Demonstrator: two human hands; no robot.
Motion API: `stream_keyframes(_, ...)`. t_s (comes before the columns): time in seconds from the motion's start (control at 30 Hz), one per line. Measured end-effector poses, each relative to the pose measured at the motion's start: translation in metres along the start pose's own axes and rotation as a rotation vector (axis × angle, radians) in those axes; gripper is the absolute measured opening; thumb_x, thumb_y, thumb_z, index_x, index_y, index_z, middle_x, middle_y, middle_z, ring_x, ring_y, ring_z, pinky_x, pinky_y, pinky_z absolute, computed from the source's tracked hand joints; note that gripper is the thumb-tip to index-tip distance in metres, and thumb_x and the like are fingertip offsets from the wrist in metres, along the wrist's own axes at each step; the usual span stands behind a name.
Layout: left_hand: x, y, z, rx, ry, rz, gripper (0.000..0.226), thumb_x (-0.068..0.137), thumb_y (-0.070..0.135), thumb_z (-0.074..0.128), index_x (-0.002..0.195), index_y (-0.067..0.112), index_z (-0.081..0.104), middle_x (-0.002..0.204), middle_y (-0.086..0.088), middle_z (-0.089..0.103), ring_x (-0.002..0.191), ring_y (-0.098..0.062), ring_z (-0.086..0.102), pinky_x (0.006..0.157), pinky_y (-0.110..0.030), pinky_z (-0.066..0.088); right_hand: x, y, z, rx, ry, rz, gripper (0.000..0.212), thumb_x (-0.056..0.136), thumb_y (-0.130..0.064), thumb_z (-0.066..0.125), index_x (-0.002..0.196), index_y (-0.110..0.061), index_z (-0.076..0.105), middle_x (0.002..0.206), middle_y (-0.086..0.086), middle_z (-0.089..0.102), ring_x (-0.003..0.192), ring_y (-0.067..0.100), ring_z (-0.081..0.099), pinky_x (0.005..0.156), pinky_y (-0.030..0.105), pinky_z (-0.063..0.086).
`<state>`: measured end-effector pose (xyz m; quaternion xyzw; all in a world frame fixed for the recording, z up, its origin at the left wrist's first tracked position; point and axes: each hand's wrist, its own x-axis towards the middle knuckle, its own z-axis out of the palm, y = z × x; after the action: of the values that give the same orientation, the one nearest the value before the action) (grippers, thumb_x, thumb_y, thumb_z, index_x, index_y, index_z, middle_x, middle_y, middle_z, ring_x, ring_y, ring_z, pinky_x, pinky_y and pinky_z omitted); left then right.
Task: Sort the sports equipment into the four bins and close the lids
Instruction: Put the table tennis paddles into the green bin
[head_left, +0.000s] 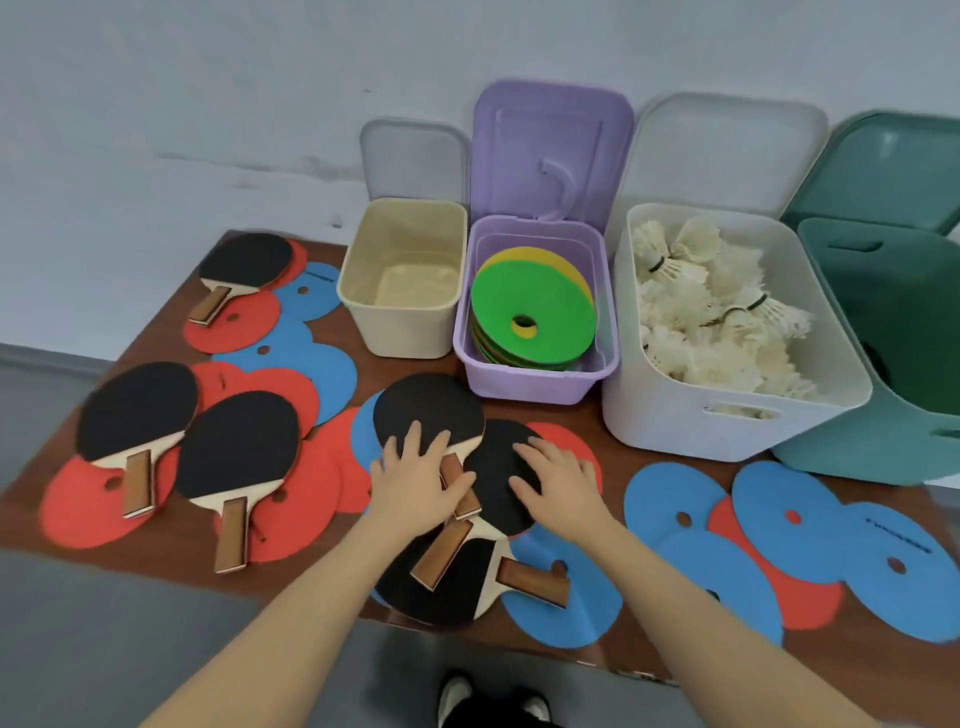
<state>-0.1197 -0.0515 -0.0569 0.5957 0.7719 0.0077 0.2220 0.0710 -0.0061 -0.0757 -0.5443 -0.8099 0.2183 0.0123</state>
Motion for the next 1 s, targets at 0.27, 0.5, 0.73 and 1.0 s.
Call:
stream_keyframes(0.27, 0.037, 0.015, 0.013, 0.057, -0.092, -0.283, 0.092, 0.071, 0.086, 0.03, 0.145, 0.044, -0.007, 0.156, 0.002, -0.014, 0.137, -0.048, -0.01, 0.104, -0.068, 0.009, 0.0, 0.013, 0.027, 0.005, -0.099, 0.087, 0.06, 0.093, -0.054, 0.036, 0.147, -0.037, 0.015, 0.158, -0.005, 0.002, 0.142, 0.023, 0.01, 0.111, 0.044, 0.011)
stream_keyframes(0.5, 0.047, 0.01, 0.026, 0.046, 0.0, -0.258, 0.074, 0.085, 0.069, 0.036, 0.147, 0.039, 0.007, 0.157, 0.004, 0.002, 0.134, -0.052, 0.0, 0.108, -0.054, 0.025, 0.019, 0.027, 0.017, 0.068, -0.175, -0.004, 0.067, 0.089, -0.057, 0.045, 0.146, -0.038, 0.016, 0.157, -0.008, 0.002, 0.142, 0.02, 0.011, 0.111, 0.042, 0.009)
stream_keyframes(0.73, 0.031, -0.046, 0.011, 0.073, -0.009, 0.028, 0.071, 0.085, 0.062, 0.048, 0.146, 0.039, 0.019, 0.157, 0.003, 0.01, 0.141, -0.033, 0.009, 0.115, -0.051, 0.002, 0.011, 0.021, 0.023, -0.213, -0.096, -0.02, 0.061, 0.094, -0.059, 0.028, 0.148, -0.037, 0.011, 0.157, 0.002, 0.005, 0.14, 0.029, 0.015, 0.111, 0.046, 0.01)
stream_keyframes(1.0, 0.031, -0.093, 0.012, 0.042, -0.132, 0.218, 0.074, 0.084, 0.061, 0.05, 0.146, 0.042, 0.014, 0.157, 0.006, 0.003, 0.14, -0.043, 0.004, 0.114, -0.055, 0.005, -0.015, -0.022, 0.039, -0.238, 0.081, 0.277, 0.052, 0.097, -0.052, 0.023, 0.146, -0.033, 0.024, 0.152, 0.012, 0.02, 0.126, 0.035, 0.037, 0.105, 0.047, 0.023)
